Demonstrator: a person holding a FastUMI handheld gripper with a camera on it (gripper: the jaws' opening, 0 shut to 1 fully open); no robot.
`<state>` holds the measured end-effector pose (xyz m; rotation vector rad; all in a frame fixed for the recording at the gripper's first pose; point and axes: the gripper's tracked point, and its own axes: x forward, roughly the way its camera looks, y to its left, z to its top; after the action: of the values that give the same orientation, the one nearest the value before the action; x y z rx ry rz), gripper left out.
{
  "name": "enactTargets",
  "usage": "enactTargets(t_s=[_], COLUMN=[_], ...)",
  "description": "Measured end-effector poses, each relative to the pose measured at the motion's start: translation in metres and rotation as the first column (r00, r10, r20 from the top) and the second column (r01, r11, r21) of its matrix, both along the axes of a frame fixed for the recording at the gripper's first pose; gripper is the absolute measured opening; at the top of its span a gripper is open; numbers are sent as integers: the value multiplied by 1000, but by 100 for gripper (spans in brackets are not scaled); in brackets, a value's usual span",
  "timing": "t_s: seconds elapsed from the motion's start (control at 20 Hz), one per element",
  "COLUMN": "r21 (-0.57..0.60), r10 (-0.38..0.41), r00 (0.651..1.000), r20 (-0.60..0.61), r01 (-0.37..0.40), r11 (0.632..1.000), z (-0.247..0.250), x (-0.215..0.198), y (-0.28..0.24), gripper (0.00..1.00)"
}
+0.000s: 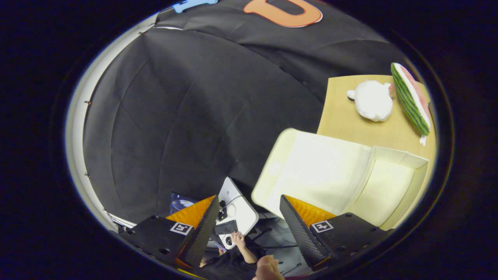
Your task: Open the storage box then place both shoes into the box .Put the left shoe in first, then the right shoe, with the right side of both shoes facing outward in a uniform manner.
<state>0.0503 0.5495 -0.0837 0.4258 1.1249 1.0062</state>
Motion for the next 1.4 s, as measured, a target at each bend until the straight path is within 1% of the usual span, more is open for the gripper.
enactTargets(t_s=[0.15, 0.25, 0.4, 0.55, 0.75, 0.95, 1.15, 1.25, 1.3, 1.35, 1.4], r21=[-2, -22, -96, -188, -293, -375, -464, -511, -540, -564, -577], r10=[-2, -27, -69, -114, -195, -224, -257, -274, -287, -296, -301], r00=[1000, 999, 994, 987, 970, 961, 950, 944, 939, 936, 934], r20=[21, 33, 83, 110, 144, 165, 175, 182, 188, 192, 191], r01=[2, 28, 77, 133, 230, 271, 310, 329, 343, 352, 356], r11=[1000, 999, 992, 973, 928, 886, 830, 795, 768, 747, 735], z=[5, -1, -21, -47, -86, -126, -166, -191, -203, -215, -225], x=[-6, -1, 9, 18, 31, 26, 17, 15, 17, 18, 20], y=[-15, -42, -98, -163, -258, -339, -409, -441, -456, -470, -479], gripper=[95, 95, 95, 95, 95, 95, 94, 94, 92, 86, 86])
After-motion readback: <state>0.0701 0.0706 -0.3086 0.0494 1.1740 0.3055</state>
